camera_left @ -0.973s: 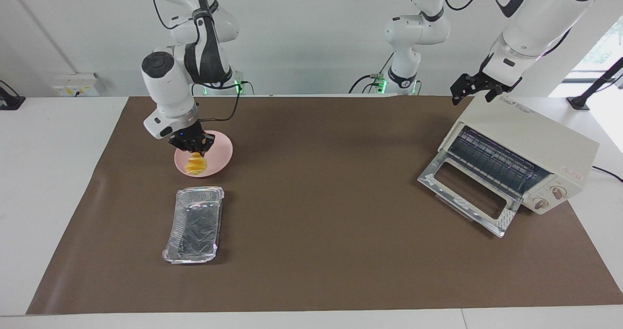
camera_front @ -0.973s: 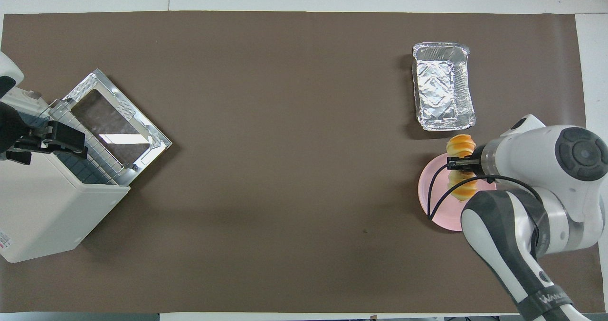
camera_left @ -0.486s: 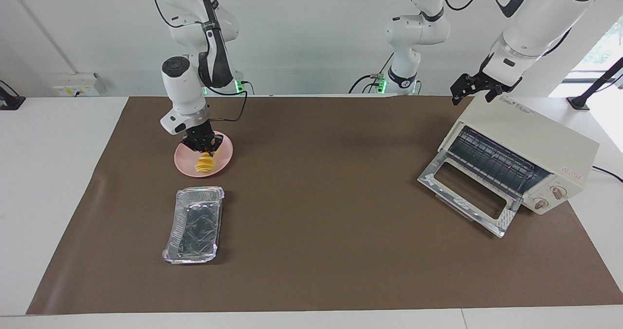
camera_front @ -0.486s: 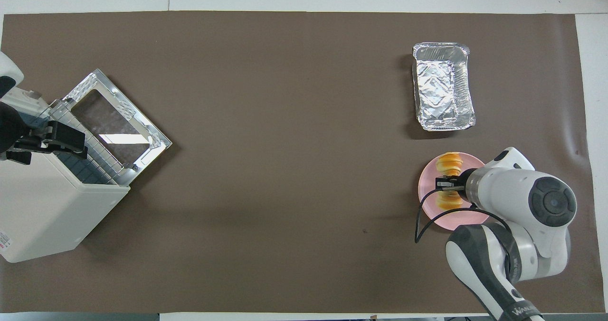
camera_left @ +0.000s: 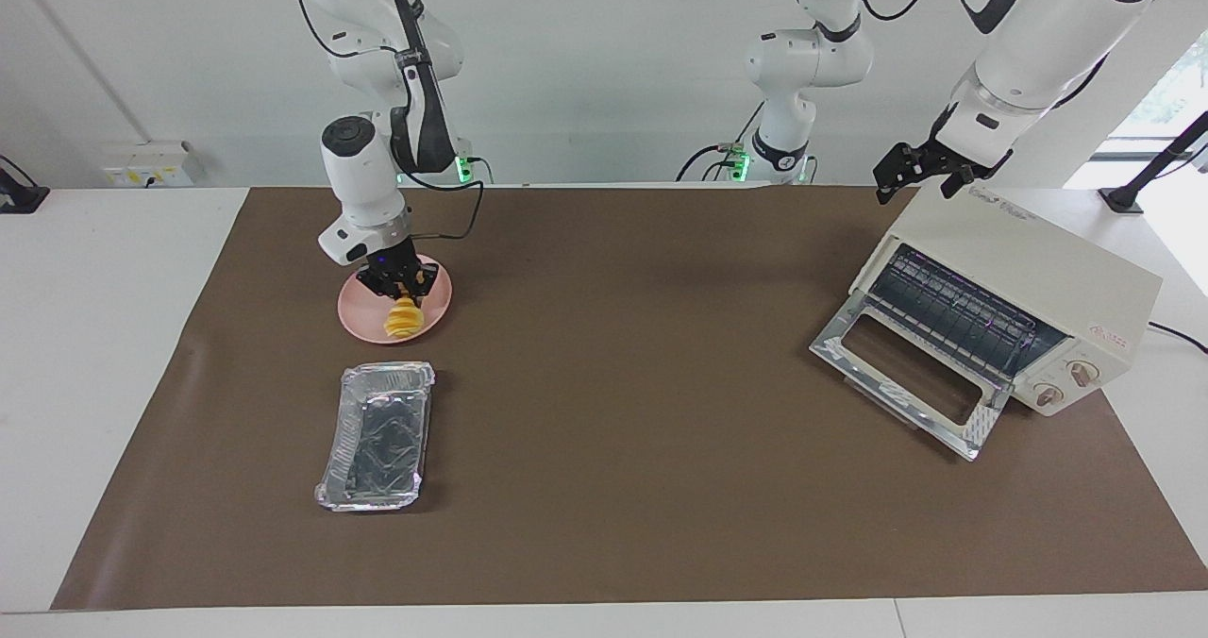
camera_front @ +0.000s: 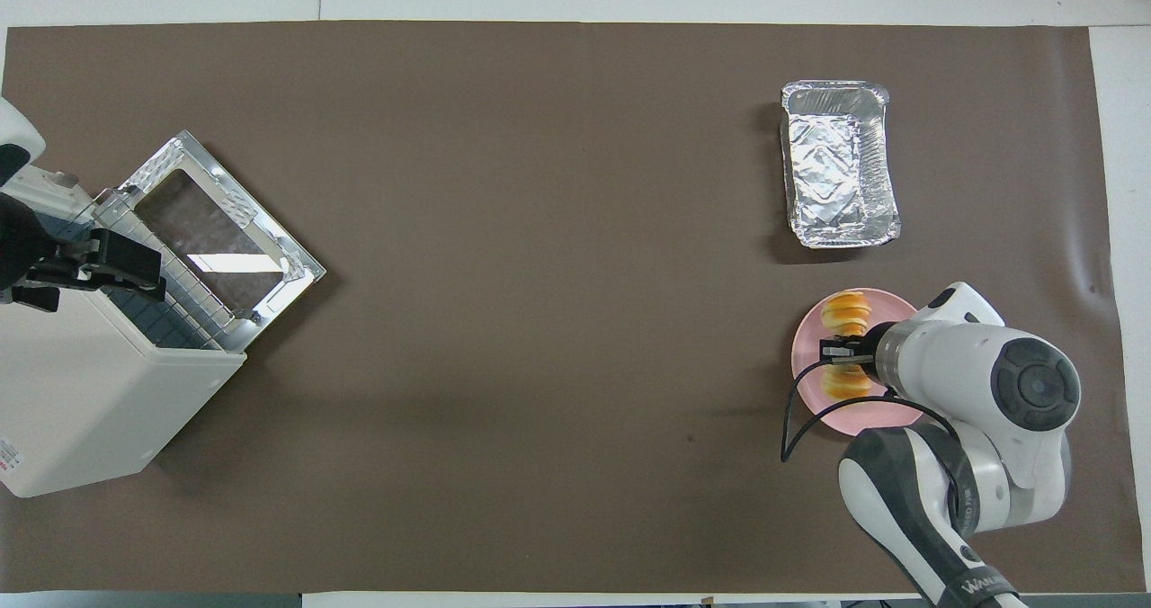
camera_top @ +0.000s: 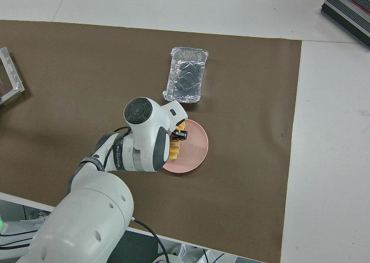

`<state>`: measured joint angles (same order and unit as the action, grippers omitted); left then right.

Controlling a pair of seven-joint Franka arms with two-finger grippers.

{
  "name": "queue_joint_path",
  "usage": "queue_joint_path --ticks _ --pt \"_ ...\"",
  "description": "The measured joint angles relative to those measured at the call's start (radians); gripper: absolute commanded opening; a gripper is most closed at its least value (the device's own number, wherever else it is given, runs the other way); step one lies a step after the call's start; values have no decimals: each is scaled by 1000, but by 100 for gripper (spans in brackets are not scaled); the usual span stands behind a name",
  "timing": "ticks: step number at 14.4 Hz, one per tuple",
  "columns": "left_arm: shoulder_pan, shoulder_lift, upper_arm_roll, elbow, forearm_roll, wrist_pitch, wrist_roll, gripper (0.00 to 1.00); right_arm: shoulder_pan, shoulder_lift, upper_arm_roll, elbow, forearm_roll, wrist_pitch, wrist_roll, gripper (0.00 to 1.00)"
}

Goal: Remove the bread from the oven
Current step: 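Open the right gripper to release the bread on the plate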

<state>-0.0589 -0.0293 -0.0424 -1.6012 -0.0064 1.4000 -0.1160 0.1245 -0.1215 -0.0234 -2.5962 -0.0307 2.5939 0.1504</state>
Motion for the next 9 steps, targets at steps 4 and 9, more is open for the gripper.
queue_joint_path --ticks 4,9 --pt "0 0 0 0 0 0 0 100 0 0 0 9 0 -5 0 100" --pt "0 0 0 0 0 0 0 100 -1 -6 0 225 0 -307 -13 100"
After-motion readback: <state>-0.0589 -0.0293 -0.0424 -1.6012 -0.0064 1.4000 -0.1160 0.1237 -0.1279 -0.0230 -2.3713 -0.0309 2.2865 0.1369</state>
